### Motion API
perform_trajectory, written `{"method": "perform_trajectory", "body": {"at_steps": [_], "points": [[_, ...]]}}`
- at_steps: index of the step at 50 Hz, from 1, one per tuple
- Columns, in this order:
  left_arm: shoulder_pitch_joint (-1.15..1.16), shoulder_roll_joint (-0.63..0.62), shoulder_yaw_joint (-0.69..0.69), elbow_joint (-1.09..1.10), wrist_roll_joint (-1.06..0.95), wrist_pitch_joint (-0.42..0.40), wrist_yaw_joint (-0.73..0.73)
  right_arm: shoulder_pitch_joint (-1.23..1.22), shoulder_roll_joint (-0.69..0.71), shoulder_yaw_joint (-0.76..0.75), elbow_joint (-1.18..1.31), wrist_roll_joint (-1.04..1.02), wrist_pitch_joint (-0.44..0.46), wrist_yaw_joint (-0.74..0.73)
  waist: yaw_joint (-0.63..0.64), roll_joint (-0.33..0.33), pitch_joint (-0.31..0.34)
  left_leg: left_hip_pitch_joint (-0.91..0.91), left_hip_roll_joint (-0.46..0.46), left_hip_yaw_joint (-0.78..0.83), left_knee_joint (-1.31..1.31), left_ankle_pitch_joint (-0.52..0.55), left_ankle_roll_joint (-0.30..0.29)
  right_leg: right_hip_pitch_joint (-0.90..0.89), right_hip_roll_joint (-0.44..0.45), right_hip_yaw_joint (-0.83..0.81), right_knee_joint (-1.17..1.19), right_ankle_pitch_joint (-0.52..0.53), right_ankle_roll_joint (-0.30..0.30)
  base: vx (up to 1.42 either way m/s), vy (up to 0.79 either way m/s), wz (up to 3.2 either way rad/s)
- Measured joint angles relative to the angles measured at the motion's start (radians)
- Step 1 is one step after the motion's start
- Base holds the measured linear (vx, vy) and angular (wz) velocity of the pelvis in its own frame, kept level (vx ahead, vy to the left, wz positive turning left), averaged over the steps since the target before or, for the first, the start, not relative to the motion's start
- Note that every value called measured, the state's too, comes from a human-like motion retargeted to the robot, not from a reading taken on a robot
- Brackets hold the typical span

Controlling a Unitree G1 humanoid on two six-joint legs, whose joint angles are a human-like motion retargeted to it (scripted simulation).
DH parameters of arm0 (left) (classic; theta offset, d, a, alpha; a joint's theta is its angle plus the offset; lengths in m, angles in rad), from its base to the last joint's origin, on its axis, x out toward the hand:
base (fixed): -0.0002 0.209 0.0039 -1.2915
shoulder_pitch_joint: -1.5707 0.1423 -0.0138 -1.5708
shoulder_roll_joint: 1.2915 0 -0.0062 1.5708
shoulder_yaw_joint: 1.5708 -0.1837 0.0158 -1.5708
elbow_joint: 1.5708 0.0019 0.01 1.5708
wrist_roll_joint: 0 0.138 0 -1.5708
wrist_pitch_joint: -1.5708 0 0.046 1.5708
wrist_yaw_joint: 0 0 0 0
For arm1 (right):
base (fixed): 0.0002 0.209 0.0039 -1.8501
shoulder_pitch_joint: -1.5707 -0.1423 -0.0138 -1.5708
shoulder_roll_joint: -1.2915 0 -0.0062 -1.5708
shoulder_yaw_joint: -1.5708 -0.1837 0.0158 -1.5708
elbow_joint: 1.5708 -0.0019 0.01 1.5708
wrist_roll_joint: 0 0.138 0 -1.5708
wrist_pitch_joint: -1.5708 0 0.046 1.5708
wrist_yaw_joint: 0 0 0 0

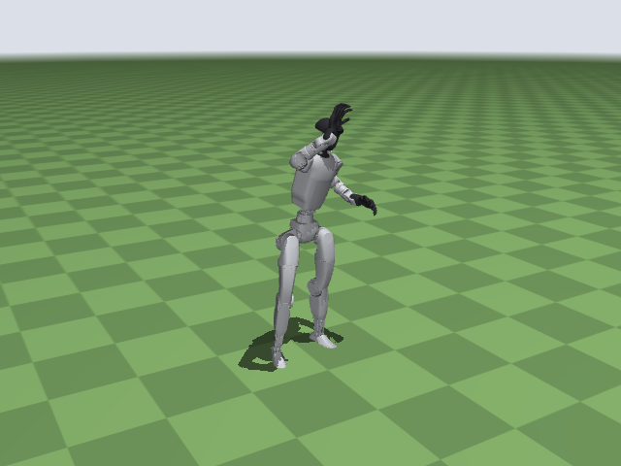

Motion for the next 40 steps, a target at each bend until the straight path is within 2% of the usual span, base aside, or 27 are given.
{"method": "perform_trajectory", "body": {"at_steps": [2,3,5,8,10,11,12,15,16,18,20,22,23,25,26,27,30,32,35,37,38,40], "points": [[-0.049,0.005,-0.029,0.01,-0.012,0.002,-0.003,-0.52,0.133,0.465,0.334,0.091,-0.003,0.032,-0.025,0.007,-0.001,-0.009,-0.036,-0.002,0.002,0.002,-0.006,0.011,-0.014,0.011,-0.116,0.031,0.012,-0.02,-0.01,0.25],[-0.072,0.015,-0.039,0.014,-0.009,0.005,0.001,-0.65,0.193,0.574,0.464,0.123,-0.007,0.069,-0.03,0.002,0.001,-0.013,-0.058,-0.003,0.003,0.003,-0.006,0.017,-0.026,0.014,-0.17,0.051,0.02,-0.01,-0.02,0.22],[-0.107,0.03,-0.048,0.018,-0.003,0.01,0.008,-0.785,0.274,0.697,0.624,0.171,-0.014,0.128,-0.033,-0.013,-0.003,-0.028,-0.087,0.004,0.0,0.008,-0.006,0.017,-0.033,0.02,-0.263,0.098,0.025,-0.02,-0.1,0.06],[-0.138,0.007,-0.041,0.018,0.016,0.013,0.019,-0.783,0.284,0.7,0.538,0.177,-0.018,0.1,-0.025,-0.018,-0.008,-0.055,-0.096,0.019,0.0,0.014,-0.006,0.0,-0.018,0.027,-0.335,0.15,0.025,0.0,-0.23,-0.16],[-0.107,-0.035,-0.03,-0.006,0.03,0.006,0.026,-0.621,0.203,0.581,0.28,0.127,0.007,0.04,-0.007,-0.024,-0.039,-0.088,-0.083,0.035,0.0,0.017,-0.006,-0.037,0.002,0.04,-0.354,0.169,0.025,0.03,-0.34,-0.5],[-0.098,-0.051,0.016,-0.025,-0.063,-0.002,0.011,-0.458,0.173,0.452,0.106,0.032,0.127,0.036,0.004,-0.02,-0.022,-0.089,-0.068,0.054,0.0,0.028,-0.006,-0.044,0.029,0.05,-0.363,0.182,0.025,0.0,-0.4,-0.8],[-0.082,-0.07,0.052,-0.043,-0.126,-0.004,-0.003,-0.267,0.148,0.298,-0.061,-0.047,0.202,0.049,0.011,-0.014,-0.007,-0.082,-0.053,0.065,0.0,0.033,-0.006,-0.042,0.051,0.055,-0.366,0.185,0.025,0.05,-0.38,-0.68],[0.007,-0.139,0.11,-0.099,-0.136,0.014,-0.041,0.484,0.194,-0.328,-0.478,-0.161,0.106,0.196,0.012,0.01,0.033,-0.004,0.003,0.047,0.0,0.01,-0.006,0.031,0.086,0.043,-0.332,0.133,0.025,0.21,-0.27,-0.12],[0.036,-0.16,0.123,-0.114,-0.14,0.019,-0.057,0.622,0.239,-0.44,-0.557,-0.164,0.06,0.229,0.008,0.015,0.037,0.005,0.009,0.041,0.0,0.007,0.007,0.039,0.09,0.04,-0.324,0.123,0.025,0.18,-0.18,0.0],[0.09,-0.188,0.134,-0.138,-0.149,0.027,-0.082,0.761,0.279,-0.563,-0.657,-0.178,0.02,0.258,0.004,0.016,0.035,0.014,0.017,0.037,0.0,0.001,0.033,0.043,0.096,0.042,-0.311,0.109,0.025,0.12,-0.13,-0.03],[0.079,-0.166,0.124,-0.125,-0.17,0.042,-0.098,0.714,0.226,-0.584,-0.666,-0.222,0.055,0.234,-0.008,0.005,0.043,0.018,0.024,0.019,0.0,0.002,0.054,0.048,0.098,0.025,-0.293,0.092,0.025,0.07,-0.16,0.14],[0.032,-0.097,0.083,-0.097,-0.195,0.042,-0.11,0.432,0.115,-0.403,-0.513,-0.246,0.152,0.164,0.011,-0.02,0.04,0.022,0.035,0.033,0.0,0.006,0.058,0.043,0.112,0.03,-0.285,0.087,0.025,0.02,-0.2,-0.19],[0.007,-0.069,0.063,-0.082,-0.202,0.035,-0.114,0.161,0.086,-0.176,-0.364,-0.227,0.193,0.112,0.012,-0.027,0.033,0.024,0.042,0.046,0.0,0.009,0.054,0.04,0.122,0.034,-0.284,0.087,0.025,0.0,-0.23,-0.32],[-0.035,-0.019,0.026,-0.061,-0.206,0.017,-0.115,-0.337,0.129,0.264,-0.026,-0.143,0.238,0.027,0.005,-0.037,0.012,0.02,0.055,0.075,0.0,0.022,0.039,0.032,0.141,0.035,-0.288,0.09,0.025,-0.02,-0.24,-0.24],[-0.064,-0.006,0.002,-0.048,-0.21,0.009,-0.118,-0.479,0.188,0.392,0.14,-0.074,0.227,0.022,0.005,-0.04,0.004,0.017,0.059,0.093,0.0,0.031,0.031,0.029,0.147,0.033,-0.293,0.094,0.025,-0.03,-0.23,-0.09],[-0.088,0.006,-0.017,-0.037,-0.209,0.001,-0.118,-0.591,0.238,0.49,0.289,-0.016,0.213,0.029,0.005,-0.043,-0.003,0.014,0.063,0.111,0.001,0.039,0.022,0.027,0.153,0.029,-0.298,0.098,0.025,-0.03,-0.21,0.03],[-0.13,0.019,-0.04,-0.023,-0.197,-0.015,-0.091,-0.713,0.307,0.614,0.545,0.079,0.145,0.099,-0.005,-0.049,-0.011,0.0,0.067,0.169,0.008,0.061,-0.003,0.026,0.161,0.009,-0.312,0.106,0.025,-0.03,-0.14,0.22],[-0.137,-0.009,-0.041,-0.032,-0.202,-0.013,-0.076,-0.678,0.284,0.617,0.503,0.089,0.138,0.079,-0.007,-0.04,-0.016,-0.01,0.068,0.214,0.006,0.069,-0.003,0.019,0.163,0.0,-0.319,0.108,0.025,0.02,-0.03,0.41],[-0.151,-0.07,-0.043,-0.057,-0.205,0.012,-0.041,-0.425,0.121,0.476,0.156,0.025,0.189,-0.032,-0.041,-0.012,0.015,-0.006,0.065,0.226,0.003,0.065,0.008,0.045,0.146,-0.047,-0.316,0.089,0.025,0.06,0.04,0.86],[-0.12,-0.097,-0.017,-0.083,-0.195,0.028,-0.058,0.078,0.069,0.042,-0.157,-0.056,0.171,0.022,-0.059,-0.003,0.025,-0.001,0.063,0.22,0.0,0.053,0.027,0.06,0.135,-0.07,-0.307,0.074,0.025,0.08,0.1,0.79],[-0.096,-0.102,0.006,-0.095,-0.191,0.032,-0.071,0.367,0.094,-0.207,-0.289,-0.097,0.138,0.067,-0.069,-0.005,0.027,-0.002,0.062,0.212,0.0,0.046,0.037,0.064,0.129,-0.081,-0.3,0.066,0.025,0.08,0.1,0.73],[-0.045,-0.104,0.045,-0.116,-0.181,0.032,-0.089,0.837,0.21,-0.595,-0.502,-0.142,0.044,0.163,-0.075,-0.012,0.035,-0.003,0.062,0.195,0.0,0.032,0.055,0.069,0.12,-0.097,-0.286,0.052,0.025,0.06,0.08,0.58]]}}
